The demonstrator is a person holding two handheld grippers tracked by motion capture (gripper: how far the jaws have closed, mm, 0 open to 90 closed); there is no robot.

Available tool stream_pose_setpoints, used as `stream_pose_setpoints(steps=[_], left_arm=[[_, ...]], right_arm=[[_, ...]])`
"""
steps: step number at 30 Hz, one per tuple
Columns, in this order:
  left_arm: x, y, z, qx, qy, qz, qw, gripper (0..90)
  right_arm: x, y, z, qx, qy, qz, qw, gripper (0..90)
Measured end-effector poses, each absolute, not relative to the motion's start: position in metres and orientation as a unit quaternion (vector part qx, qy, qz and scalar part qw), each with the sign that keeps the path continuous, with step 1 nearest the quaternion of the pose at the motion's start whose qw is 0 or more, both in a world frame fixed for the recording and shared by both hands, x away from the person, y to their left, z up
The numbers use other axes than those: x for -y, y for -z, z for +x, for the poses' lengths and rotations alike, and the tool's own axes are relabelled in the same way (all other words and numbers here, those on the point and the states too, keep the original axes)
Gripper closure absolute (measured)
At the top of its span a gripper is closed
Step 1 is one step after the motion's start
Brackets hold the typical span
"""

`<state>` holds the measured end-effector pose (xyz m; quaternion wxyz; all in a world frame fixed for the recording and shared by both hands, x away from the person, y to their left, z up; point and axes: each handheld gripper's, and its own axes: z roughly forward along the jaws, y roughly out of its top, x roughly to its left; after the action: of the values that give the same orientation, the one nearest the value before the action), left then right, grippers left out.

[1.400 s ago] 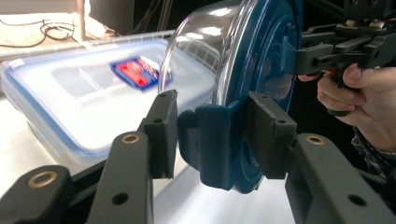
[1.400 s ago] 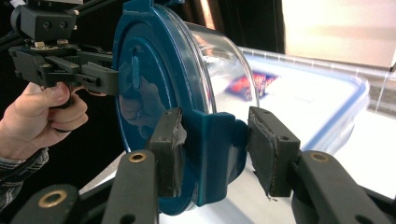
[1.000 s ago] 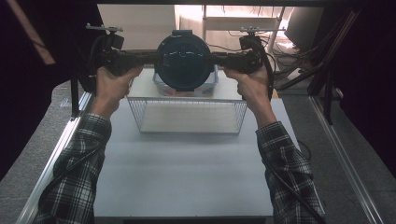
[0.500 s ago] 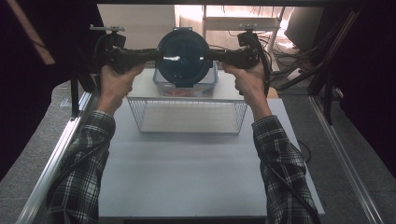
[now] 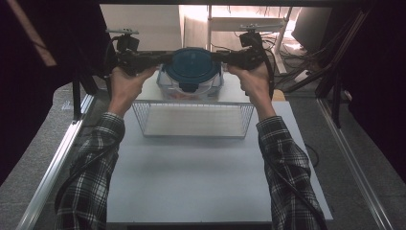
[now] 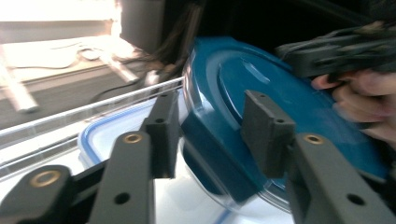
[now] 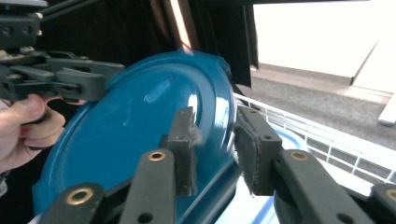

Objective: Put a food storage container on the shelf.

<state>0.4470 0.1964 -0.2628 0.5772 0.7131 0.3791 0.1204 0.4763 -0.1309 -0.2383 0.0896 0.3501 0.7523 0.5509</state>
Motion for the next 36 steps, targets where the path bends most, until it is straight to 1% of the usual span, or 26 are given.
stream_pose_setpoints(steps=[2,5,7,9,11,15,16,17,19,22,26,27,28,32,36], left_arm=[[-0.19,0.26,0.447,-0.387,-0.138,0.714,0.566,65.9],[-0.189,0.258,0.446,-0.39,-0.143,0.717,0.56,65.7],[-0.188,0.256,0.444,-0.395,-0.16,0.718,0.551,63.6],[-0.192,0.253,0.439,-0.39,-0.168,0.711,0.561,62.0],[-0.198,0.25,0.432,-0.385,-0.163,0.703,0.575,63.6],[-0.202,0.251,0.409,-0.368,-0.163,0.711,0.576,70.5],[-0.202,0.251,0.409,-0.368,-0.163,0.711,0.576,72.7],[-0.202,0.257,0.397,-0.359,-0.16,0.716,0.577,74.9],[-0.201,0.264,0.386,-0.357,-0.168,0.723,0.567,78.4],[-0.201,0.275,0.378,-0.359,-0.162,0.728,0.561,81.6],[-0.201,0.284,0.384,-0.368,-0.149,0.731,0.555,82.3],[-0.198,0.286,0.39,-0.373,-0.143,0.731,0.554,82.3],[-0.198,0.286,0.39,-0.373,-0.143,0.731,0.554,83.7],[-0.194,0.287,0.402,-0.39,-0.155,0.73,0.54,83.3],[-0.195,0.288,0.409,-0.399,-0.151,0.722,0.544,83.2]], right_arm=[[0.127,0.239,0.477,-0.748,-0.551,0.356,0.099,63.1],[0.125,0.238,0.477,-0.747,-0.548,0.36,0.113,63.5],[0.125,0.237,0.475,-0.746,-0.543,0.363,0.13,62.9],[0.129,0.235,0.471,-0.743,-0.547,0.36,0.134,63.1],[0.135,0.231,0.464,-0.743,-0.555,0.351,0.129,66.1],[0.144,0.228,0.443,-0.756,-0.549,0.329,0.132,76.6],[0.144,0.228,0.443,-0.756,-0.549,0.329,0.132,76.6],[0.147,0.232,0.431,-0.762,-0.547,0.321,0.13,81.4],[0.149,0.237,0.42,-0.77,-0.54,0.311,0.137,85.2],[0.152,0.246,0.41,-0.779,-0.528,0.309,0.139,88.0],[0.152,0.255,0.411,-0.786,-0.515,0.312,0.135,88.7],[0.151,0.258,0.415,-0.785,-0.52,0.314,0.121,88.7],[0.149,0.259,0.417,-0.784,-0.521,0.315,0.119,88.8],[0.145,0.257,0.424,-0.784,-0.518,0.32,0.124,88.9],[0.142,0.257,0.431,-0.779,-0.518,0.329,0.129,88.8]])
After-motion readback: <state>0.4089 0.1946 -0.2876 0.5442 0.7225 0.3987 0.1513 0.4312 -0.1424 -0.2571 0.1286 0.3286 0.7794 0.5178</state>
